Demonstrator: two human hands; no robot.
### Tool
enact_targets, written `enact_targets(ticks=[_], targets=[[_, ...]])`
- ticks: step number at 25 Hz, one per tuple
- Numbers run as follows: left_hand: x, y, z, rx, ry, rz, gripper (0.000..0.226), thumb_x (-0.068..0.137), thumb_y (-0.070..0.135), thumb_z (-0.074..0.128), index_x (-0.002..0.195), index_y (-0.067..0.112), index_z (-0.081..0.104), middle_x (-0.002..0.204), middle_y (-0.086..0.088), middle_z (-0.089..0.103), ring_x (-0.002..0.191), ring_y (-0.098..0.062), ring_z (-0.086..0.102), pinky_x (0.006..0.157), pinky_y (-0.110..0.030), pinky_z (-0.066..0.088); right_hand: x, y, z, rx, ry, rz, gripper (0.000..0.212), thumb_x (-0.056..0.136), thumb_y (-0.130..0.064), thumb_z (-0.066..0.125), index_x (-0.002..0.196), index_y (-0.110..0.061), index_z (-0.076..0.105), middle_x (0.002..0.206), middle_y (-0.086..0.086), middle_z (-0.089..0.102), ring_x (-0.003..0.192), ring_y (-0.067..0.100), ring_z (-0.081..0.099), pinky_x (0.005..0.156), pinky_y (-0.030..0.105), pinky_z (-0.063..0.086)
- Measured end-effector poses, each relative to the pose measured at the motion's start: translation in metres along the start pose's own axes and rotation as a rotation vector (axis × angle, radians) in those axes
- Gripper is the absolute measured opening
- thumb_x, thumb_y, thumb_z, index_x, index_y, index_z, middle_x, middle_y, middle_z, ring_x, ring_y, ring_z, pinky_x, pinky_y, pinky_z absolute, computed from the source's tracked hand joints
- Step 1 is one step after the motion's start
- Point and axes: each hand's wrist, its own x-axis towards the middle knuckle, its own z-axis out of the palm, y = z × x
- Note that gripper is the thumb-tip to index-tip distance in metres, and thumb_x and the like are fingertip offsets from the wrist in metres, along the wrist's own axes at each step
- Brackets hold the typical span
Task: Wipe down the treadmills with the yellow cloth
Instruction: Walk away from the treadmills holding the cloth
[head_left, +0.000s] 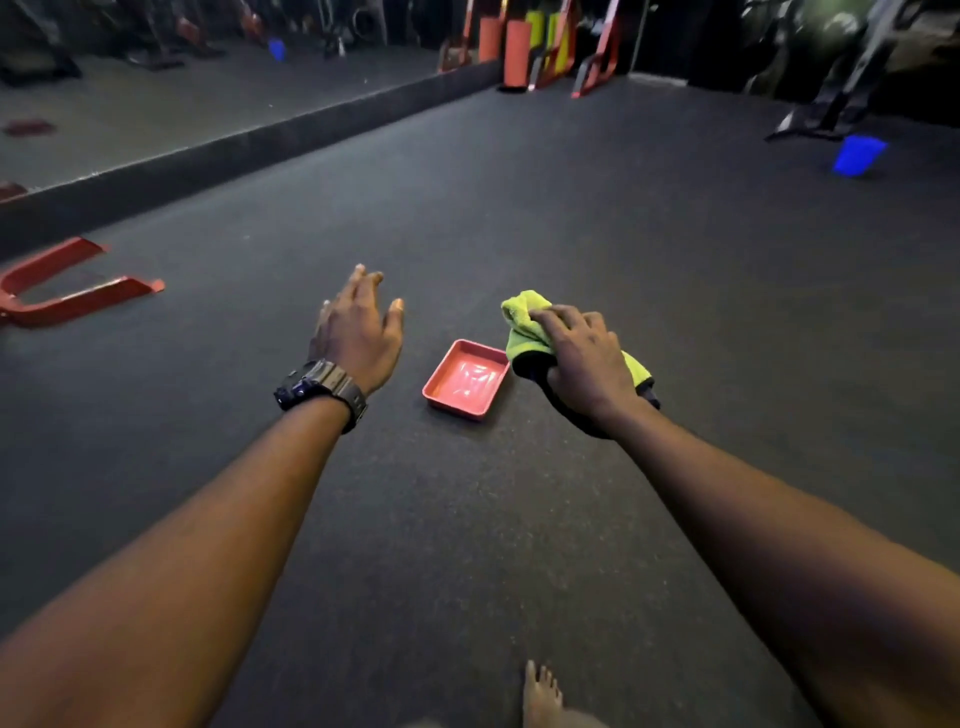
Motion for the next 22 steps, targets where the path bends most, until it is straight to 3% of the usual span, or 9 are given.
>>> enact_targets(ticks=[6,13,17,22], targets=[[0.133,-0.051,0.092,-0.017,0.026,-0.211,0.048,0.099,0.034,0.046,0.141,0.011,0.043,0.155,-0.010,0.034,0.137,-0.032,0.040,0.111,-0.048,0.034,0.185,0.040,0.086,-0.002,-0.150,-0.166,0.068,0.082,-0.012,0.062,0.145,-0.028,0.041,0.147,0.001,0.044,0.118,0.034,0.046,0.089,0.047,0.046],[0.295,-0.159,0.258,-0.117,-0.016,-0.371,0.047,0.101,0.035,0.041,0.142,0.011,0.042,0.155,-0.009,0.035,0.138,-0.030,0.039,0.109,-0.046,0.038,0.364,0.078,0.273,-0.005,-0.349,-0.220,0.072,0.082,-0.018,0.065,0.148,-0.026,0.037,0.152,0.001,0.038,0.123,0.033,0.043,0.091,0.049,0.046],[0.353,-0.230,0.367,-0.147,-0.005,-0.437,0.045,0.101,0.030,0.041,0.140,0.008,0.045,0.150,-0.011,0.042,0.138,-0.025,0.041,0.111,-0.033,0.033,0.440,0.109,0.428,0.033,-0.440,-0.199,0.074,0.080,-0.023,0.074,0.145,-0.025,0.039,0.150,0.002,0.041,0.119,0.032,0.046,0.087,0.049,0.048],[0.365,-0.323,0.535,-0.167,0.068,-0.482,0.042,0.103,0.025,0.041,0.141,0.007,0.044,0.149,-0.010,0.043,0.137,-0.015,0.038,0.105,-0.005,0.022,0.482,0.135,0.677,0.062,-0.527,-0.191,0.074,0.080,-0.026,0.077,0.144,-0.025,0.040,0.148,0.001,0.042,0.119,0.031,0.045,0.090,0.044,0.044]])
